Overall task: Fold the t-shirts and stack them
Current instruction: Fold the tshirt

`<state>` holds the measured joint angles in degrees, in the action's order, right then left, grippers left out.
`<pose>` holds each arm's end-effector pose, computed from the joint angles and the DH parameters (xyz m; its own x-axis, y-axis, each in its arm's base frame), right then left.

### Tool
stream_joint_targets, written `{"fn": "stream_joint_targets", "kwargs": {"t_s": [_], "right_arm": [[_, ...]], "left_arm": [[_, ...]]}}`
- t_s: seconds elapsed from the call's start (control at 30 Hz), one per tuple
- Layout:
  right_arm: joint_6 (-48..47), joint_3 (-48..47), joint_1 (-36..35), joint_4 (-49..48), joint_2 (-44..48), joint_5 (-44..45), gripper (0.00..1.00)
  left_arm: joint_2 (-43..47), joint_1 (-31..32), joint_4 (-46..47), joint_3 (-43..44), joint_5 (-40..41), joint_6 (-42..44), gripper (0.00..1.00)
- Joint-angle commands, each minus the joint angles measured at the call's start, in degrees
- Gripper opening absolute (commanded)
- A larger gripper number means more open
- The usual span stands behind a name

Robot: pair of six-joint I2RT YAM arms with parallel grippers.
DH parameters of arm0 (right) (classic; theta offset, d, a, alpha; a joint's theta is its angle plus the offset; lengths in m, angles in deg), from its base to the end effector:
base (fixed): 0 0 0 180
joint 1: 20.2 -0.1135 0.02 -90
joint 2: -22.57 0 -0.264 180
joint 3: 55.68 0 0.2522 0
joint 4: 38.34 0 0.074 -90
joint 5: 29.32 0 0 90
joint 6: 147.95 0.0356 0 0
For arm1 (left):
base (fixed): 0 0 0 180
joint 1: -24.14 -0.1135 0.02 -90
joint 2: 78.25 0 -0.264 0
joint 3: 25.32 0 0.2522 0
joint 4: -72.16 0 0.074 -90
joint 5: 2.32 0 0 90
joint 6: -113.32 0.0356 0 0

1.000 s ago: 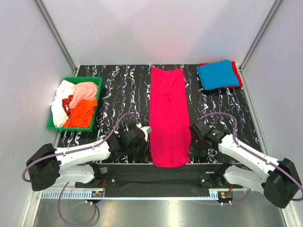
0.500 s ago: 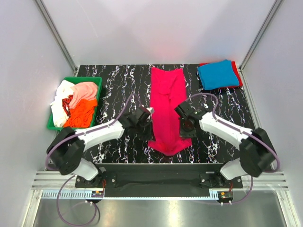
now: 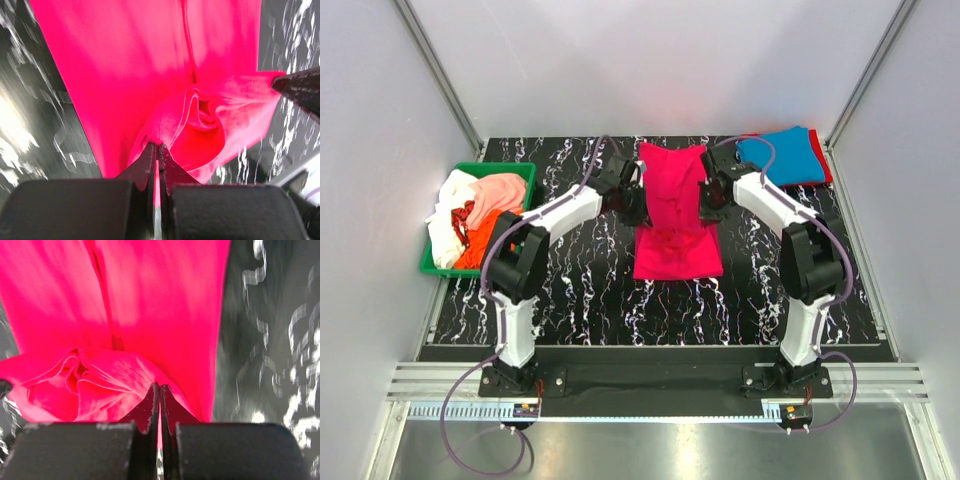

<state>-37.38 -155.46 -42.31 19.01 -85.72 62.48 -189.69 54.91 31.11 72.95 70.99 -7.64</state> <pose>0.3683 0.1484 0.2268 -0.9195 0.0055 -0.3930 -0.0440 0.9922 0.1169 0.3602 -0.2263 0.2141 -0.9241 -0.0233 -0.3815 0.1853 0.8456 -0.5006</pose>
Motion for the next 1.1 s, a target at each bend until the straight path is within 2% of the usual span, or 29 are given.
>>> {"fn": "stream_joint_targets", "kwargs": {"t_s": [0.0,0.17,0.47,0.8,1.07], "right_arm": [[-3.52,-8.36,2.24,0.00,-4.55,-3.56,0.00],[-5.64,-17.05,4.62,0.78,-10.35,-7.07,0.00],[-6.34,-25.85,8.39,2.63,-17.12,-10.15,0.00],[-4.85,-31.58,12.17,4.83,-24.59,-11.99,0.00],[-4.41,-38.25,13.32,6.33,-28.73,-12.53,0.02]], "left_arm": [[-4.30,-3.25,-2.24,8.11,-2.91,2.22,0.00],[-9.84,-6.85,-2.24,14.88,-4.49,2.40,0.00],[-16.44,-9.58,-1.63,23.85,-6.95,3.01,0.00],[-22.94,-11.43,-0.31,29.48,-6.87,-0.68,0.02],[-23.30,-12.39,1.18,30.89,-5.37,-2.08,0.04]]}}
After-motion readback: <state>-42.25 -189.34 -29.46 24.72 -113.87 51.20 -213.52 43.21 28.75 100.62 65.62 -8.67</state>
